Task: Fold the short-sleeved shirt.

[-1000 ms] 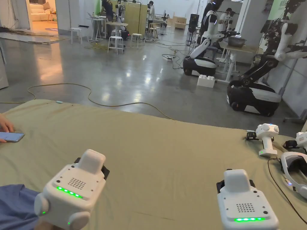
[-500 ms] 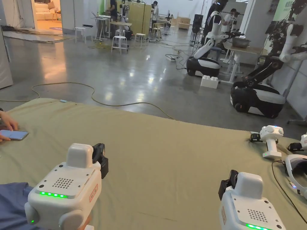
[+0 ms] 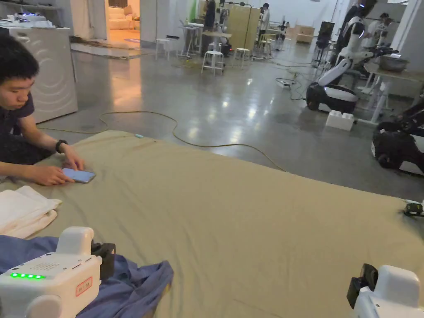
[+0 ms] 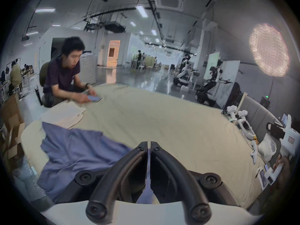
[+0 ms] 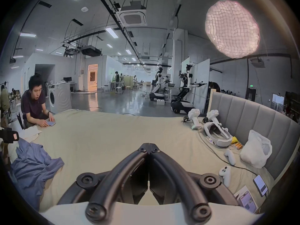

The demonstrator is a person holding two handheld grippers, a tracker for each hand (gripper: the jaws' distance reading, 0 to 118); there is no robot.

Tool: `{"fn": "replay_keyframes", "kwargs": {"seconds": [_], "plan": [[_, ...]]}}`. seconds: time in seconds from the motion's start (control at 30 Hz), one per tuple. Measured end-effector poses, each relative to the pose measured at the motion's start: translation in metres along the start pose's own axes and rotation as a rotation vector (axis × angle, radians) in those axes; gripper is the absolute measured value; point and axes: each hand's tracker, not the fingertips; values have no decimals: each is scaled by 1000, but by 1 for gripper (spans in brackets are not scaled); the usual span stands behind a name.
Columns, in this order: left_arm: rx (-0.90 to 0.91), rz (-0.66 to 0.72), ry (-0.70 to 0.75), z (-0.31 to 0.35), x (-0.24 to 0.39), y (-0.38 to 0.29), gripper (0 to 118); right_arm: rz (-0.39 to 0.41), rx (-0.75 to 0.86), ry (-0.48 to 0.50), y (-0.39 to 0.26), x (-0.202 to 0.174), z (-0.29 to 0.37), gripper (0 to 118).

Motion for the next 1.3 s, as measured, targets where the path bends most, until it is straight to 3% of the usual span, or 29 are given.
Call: {"fn": "replay_keyframes", "kwargs": {"seconds": [0.23, 0.33, 0.43, 0.5, 0.67, 0.77, 0.83, 0.87, 0.93, 1.07, 1.13, 1.3], "plan": [[-132, 31, 154, 2, -105, -16, 5, 15, -56, 46, -15, -17, -12, 0], [-197, 78, 138, -10, -133, -21, 46, 13, -75, 57, -18, -25, -15, 0], [-304, 109, 74, -26, -148, -30, 51, 23, -89, 70, -21, -30, -17, 0], [-358, 73, 74, -33, -138, -42, 64, 30, -94, 74, -23, -33, -17, 0], [-495, 2, 123, -67, -127, -72, 64, 46, -110, 82, -25, -36, -18, 0], [-589, -54, 174, -84, -120, -91, 63, 57, -117, 79, -27, -35, -19, 0], [-488, -125, 191, -75, -105, -91, 59, 62, -120, 82, -28, -33, -19, 0], [-480, -158, 199, -75, -104, -92, 44, 63, -120, 78, -28, -32, -19, 0], [-462, -199, 179, -75, -94, -97, 3, 57, -118, 70, -28, -29, -18, 0], [-466, -246, 229, -88, -101, -105, 2, 44, -134, 68, -32, -25, -19, 0], [-454, -154, 219, -87, -111, -99, 2, 43, -135, 64, -34, -22, -17, 0], [-217, -48, 158, -63, -112, -66, 2, 26, -129, 52, -35, -14, -15, 0]]}}
